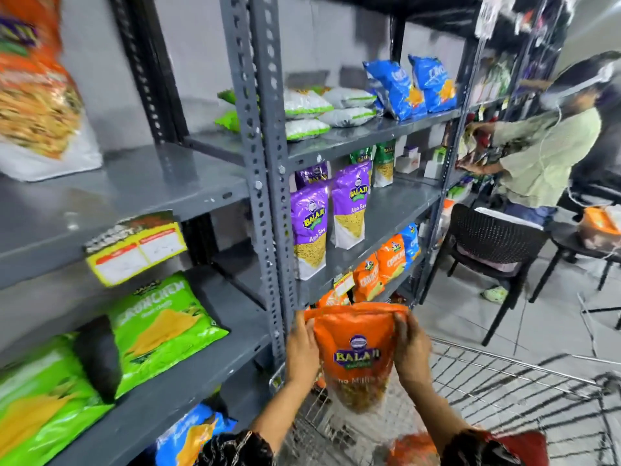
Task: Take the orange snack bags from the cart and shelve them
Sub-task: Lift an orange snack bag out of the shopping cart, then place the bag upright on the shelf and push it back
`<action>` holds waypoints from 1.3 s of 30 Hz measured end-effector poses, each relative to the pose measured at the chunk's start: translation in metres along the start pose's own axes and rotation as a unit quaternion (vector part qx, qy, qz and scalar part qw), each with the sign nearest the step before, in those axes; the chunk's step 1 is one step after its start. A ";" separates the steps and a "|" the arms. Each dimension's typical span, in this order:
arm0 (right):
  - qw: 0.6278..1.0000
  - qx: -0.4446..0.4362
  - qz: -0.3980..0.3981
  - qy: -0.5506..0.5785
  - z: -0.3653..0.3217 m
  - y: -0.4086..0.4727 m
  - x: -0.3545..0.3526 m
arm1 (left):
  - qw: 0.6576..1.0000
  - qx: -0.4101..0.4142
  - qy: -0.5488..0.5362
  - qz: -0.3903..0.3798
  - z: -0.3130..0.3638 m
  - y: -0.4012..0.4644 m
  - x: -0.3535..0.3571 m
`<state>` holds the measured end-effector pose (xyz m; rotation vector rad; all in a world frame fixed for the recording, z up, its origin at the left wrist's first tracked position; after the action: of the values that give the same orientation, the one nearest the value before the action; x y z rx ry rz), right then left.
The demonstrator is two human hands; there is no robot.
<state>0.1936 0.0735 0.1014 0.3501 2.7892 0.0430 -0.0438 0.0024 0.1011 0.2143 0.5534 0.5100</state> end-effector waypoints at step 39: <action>0.795 -0.150 -0.402 0.429 -0.664 -0.313 0.279 | 0.753 0.263 0.087 0.597 0.244 -0.023 -0.744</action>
<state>-0.3518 -0.1538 0.6186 -1.2477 3.4153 0.5552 -0.4440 -0.4157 0.6287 1.1169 0.6930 1.6408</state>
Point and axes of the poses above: each hand's wrist, its own y-axis towards the middle knuckle, its own x-axis out of the palm, z = x × y, the point moved 9 cm from there along y, towards the middle knuckle, and after that the axes turned 12 degrees about x, right-handed, at the moved point
